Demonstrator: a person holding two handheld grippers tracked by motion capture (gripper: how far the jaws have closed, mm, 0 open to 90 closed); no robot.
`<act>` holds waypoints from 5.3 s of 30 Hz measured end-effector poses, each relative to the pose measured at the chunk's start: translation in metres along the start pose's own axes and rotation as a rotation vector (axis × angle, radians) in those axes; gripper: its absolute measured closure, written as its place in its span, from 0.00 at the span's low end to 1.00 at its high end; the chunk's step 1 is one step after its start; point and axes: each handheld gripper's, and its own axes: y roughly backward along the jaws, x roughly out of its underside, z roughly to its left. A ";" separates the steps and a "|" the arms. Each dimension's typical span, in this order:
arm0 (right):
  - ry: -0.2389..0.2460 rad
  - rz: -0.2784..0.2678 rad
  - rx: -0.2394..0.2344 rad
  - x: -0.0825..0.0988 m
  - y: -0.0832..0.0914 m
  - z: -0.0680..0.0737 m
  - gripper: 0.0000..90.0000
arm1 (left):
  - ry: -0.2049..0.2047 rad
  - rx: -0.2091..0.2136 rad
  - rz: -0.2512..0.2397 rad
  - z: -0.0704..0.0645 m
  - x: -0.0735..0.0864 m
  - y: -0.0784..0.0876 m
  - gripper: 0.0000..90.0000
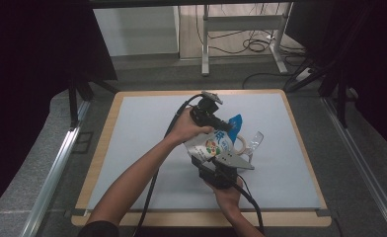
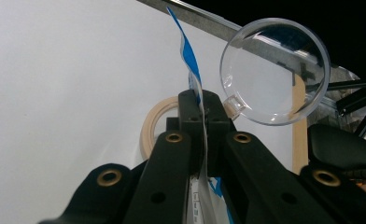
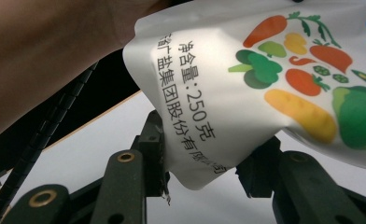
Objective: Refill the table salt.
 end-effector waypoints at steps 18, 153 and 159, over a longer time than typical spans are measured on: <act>-0.001 -0.006 0.003 0.000 0.001 -0.001 0.66 | -0.004 -0.001 -0.002 -0.001 -0.001 -0.001 1.00; -0.015 -0.071 0.033 -0.001 -0.007 0.002 0.68 | 0.002 -0.002 0.041 0.008 -0.005 -0.005 1.00; -0.013 -0.073 0.033 -0.001 -0.008 0.002 0.68 | 0.002 -0.002 0.039 0.008 -0.005 -0.005 1.00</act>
